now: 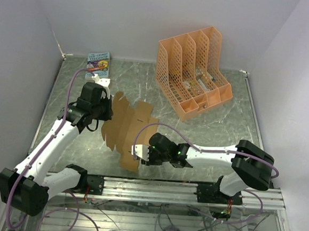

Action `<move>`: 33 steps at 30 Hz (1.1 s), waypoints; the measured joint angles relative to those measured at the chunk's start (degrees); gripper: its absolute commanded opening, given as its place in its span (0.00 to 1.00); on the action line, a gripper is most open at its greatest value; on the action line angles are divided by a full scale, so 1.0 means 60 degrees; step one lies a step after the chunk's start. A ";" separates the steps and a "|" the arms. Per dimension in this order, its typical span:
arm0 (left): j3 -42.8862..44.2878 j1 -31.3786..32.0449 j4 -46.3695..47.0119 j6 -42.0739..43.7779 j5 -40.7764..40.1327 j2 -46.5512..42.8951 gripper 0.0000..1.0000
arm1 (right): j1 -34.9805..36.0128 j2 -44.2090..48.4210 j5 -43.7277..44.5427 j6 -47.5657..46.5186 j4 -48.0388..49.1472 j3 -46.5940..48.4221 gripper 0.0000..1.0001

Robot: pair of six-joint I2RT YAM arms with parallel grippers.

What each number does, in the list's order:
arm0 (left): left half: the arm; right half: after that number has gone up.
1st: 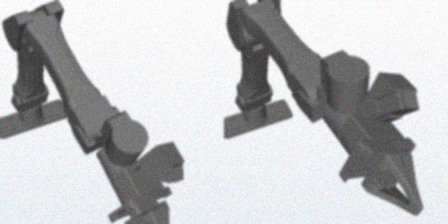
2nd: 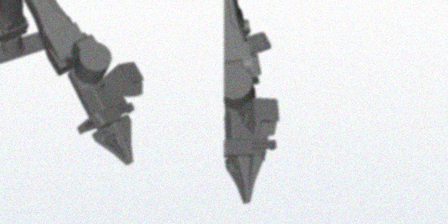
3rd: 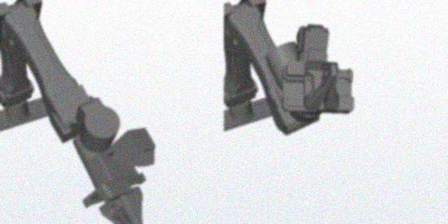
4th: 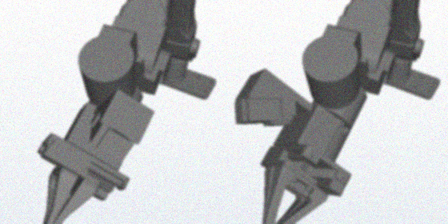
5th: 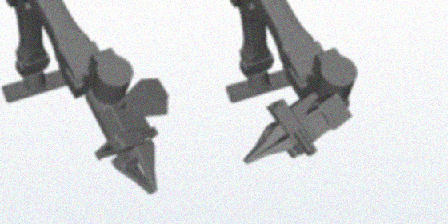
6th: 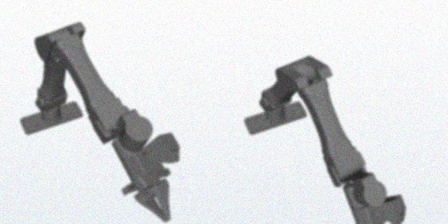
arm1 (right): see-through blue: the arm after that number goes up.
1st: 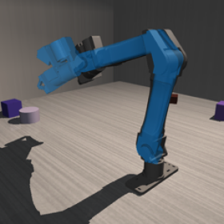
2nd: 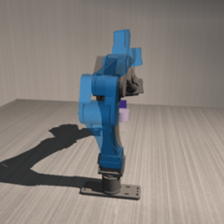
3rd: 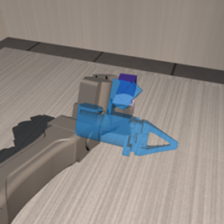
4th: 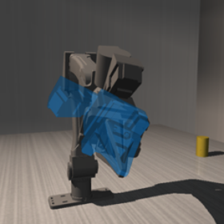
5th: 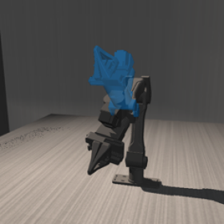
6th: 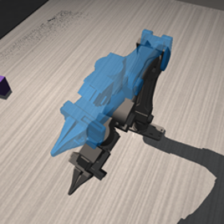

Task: Fold the paper box

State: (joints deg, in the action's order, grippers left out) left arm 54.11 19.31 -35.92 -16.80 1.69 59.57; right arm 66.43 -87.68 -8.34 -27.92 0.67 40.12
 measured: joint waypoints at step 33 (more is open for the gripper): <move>0.0080 -0.0022 0.0091 0.0237 0.0984 0.0193 0.07 | -0.3683 0.0484 -0.5206 0.1639 -0.0834 0.1333 0.75</move>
State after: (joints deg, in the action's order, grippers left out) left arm 54.59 19.18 -35.38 -15.38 7.60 60.73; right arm 44.34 -84.77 -39.57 -18.09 -4.34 48.12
